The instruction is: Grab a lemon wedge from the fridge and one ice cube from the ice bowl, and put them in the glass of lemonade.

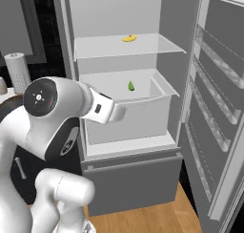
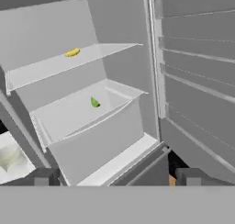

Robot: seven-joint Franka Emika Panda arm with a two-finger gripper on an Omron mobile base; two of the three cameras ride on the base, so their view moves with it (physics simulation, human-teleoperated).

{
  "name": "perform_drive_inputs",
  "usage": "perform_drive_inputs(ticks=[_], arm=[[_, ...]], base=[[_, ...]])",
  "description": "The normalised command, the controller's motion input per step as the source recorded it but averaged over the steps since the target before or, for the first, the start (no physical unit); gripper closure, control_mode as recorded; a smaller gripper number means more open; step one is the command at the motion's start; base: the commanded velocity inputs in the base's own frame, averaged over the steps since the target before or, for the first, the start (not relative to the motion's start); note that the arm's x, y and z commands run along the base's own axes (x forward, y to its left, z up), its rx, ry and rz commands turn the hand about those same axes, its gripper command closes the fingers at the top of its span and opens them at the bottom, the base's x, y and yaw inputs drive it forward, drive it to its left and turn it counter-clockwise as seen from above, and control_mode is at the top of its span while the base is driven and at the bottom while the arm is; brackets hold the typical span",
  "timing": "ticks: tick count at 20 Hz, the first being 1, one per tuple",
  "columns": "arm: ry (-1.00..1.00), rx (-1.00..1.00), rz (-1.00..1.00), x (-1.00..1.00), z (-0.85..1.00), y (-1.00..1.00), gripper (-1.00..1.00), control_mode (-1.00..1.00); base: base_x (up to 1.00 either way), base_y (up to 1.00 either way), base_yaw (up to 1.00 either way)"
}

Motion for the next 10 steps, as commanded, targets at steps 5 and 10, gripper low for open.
perform_drive_inputs(ticks=[5, 10], arm=[[0.27, -0.35, 0.05, 0.05, 0.30, 0.44, -1.00, -1.00], [0.56, -0.40, 0.04, 0.10, -0.33, 0.61, -1.00, -1.00]], base=[[0.00, 0.00, 0.00], [0.00, 0.00, 0.00]])
